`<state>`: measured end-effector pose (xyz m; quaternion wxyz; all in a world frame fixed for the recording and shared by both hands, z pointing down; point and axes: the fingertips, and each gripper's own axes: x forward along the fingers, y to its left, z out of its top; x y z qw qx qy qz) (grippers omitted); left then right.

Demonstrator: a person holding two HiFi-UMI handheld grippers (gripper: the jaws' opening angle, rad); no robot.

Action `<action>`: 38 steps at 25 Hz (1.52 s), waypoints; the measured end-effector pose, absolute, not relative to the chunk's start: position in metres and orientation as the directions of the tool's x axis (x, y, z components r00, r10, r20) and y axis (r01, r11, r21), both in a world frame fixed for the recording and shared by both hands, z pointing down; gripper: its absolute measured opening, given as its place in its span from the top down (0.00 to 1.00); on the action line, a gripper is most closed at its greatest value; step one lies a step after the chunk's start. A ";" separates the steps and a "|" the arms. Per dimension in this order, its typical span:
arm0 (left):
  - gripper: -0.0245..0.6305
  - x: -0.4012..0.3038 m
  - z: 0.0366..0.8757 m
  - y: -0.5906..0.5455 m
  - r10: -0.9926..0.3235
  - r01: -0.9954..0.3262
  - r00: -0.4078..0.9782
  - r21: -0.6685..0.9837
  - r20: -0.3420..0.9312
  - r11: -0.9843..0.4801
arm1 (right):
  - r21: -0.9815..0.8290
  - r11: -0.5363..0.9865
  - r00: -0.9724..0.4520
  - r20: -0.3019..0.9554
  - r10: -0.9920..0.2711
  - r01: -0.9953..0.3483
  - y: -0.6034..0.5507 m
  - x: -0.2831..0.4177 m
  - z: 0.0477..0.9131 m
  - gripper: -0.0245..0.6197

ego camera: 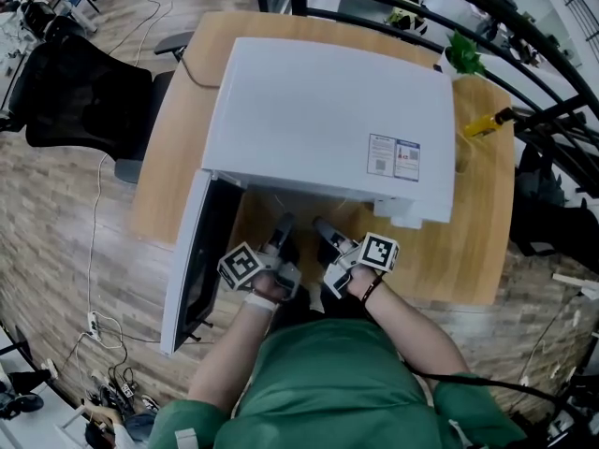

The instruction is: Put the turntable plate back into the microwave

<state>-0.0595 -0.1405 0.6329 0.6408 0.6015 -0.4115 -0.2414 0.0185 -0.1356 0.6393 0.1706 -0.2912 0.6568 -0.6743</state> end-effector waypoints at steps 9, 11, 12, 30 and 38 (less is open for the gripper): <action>0.90 -0.047 0.634 -0.143 -0.782 -0.172 0.574 0.970 0.243 0.174 | -0.985 -0.031 -0.752 0.150 -0.642 -0.171 -0.147 0.024 0.631 0.81; 0.91 -0.048 0.634 -0.148 -0.786 -0.170 0.570 0.970 0.240 0.173 | -0.985 -0.025 -0.756 0.146 -0.638 -0.170 -0.144 0.022 0.628 0.79; 0.91 -0.048 0.634 -0.149 -0.786 -0.170 0.570 0.970 0.240 0.173 | -0.984 -0.018 -0.759 0.148 -0.634 -0.177 -0.142 0.021 0.628 0.79; 0.85 -0.055 0.635 -0.166 -0.793 -0.205 0.560 0.968 0.240 0.148 | -0.963 -0.085 -0.723 0.250 -0.644 -0.257 -0.159 0.014 0.637 0.89; 0.91 -0.066 0.635 -0.169 -0.796 -0.245 0.544 0.958 0.265 0.151 | -0.960 -0.095 -0.710 0.260 -0.655 -0.264 -0.165 0.015 0.639 0.89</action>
